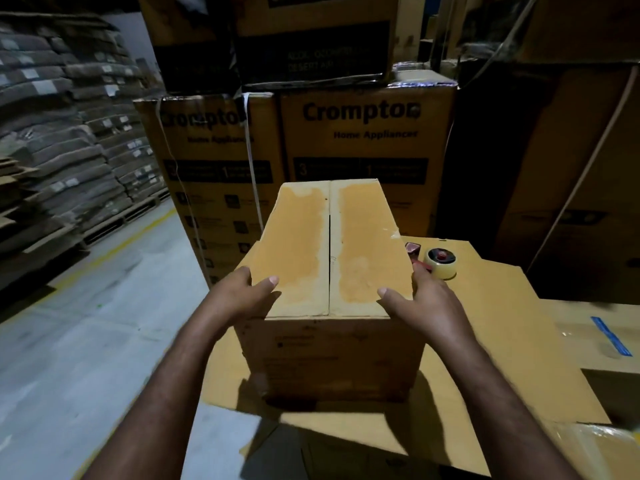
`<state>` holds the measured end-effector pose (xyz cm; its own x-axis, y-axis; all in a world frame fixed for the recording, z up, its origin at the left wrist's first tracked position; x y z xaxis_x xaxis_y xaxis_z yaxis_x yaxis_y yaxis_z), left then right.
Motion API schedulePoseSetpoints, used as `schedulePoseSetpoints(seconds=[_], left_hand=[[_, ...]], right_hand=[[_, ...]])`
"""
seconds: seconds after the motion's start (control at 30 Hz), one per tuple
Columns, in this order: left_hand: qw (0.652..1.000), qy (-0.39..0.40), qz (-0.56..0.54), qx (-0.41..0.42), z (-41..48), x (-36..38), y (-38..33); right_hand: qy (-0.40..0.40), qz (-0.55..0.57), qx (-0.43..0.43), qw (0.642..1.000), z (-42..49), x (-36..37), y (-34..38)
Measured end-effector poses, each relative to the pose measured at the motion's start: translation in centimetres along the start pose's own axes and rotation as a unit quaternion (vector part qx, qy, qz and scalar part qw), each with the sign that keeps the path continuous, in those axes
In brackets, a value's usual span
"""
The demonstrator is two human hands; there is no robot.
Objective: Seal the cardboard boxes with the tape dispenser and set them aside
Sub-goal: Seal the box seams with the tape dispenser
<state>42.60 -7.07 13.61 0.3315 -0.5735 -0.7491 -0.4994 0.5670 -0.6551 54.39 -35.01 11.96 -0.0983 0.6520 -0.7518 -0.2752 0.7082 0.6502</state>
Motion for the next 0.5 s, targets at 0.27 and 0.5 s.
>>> schedulePoseSetpoints(seconds=[0.27, 0.5], left_hand=[[0.993, 0.026, -0.100, 0.054, 8.9, -0.2, -2.5], [0.949, 0.116, 0.271, 0.112, 15.3, 0.4, -4.8]], right_hand=[[0.113, 0.184, 0.039, 0.976, 4.9, 0.1, -0.1], [0.054, 0.116, 0.041, 0.991, 7.5, -0.5, 0.4]])
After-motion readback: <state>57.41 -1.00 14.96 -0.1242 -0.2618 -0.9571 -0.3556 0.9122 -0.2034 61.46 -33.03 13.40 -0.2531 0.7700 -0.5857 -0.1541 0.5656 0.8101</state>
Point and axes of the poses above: each hand's wrist, its own z-axis towards the middle knuckle, its own x-axis out of the palm, y = z × x, the point moved 1 cm from there along z, towards the middle knuckle, and after that the axes turned 3 degrees about z, right-handed, at the moved point
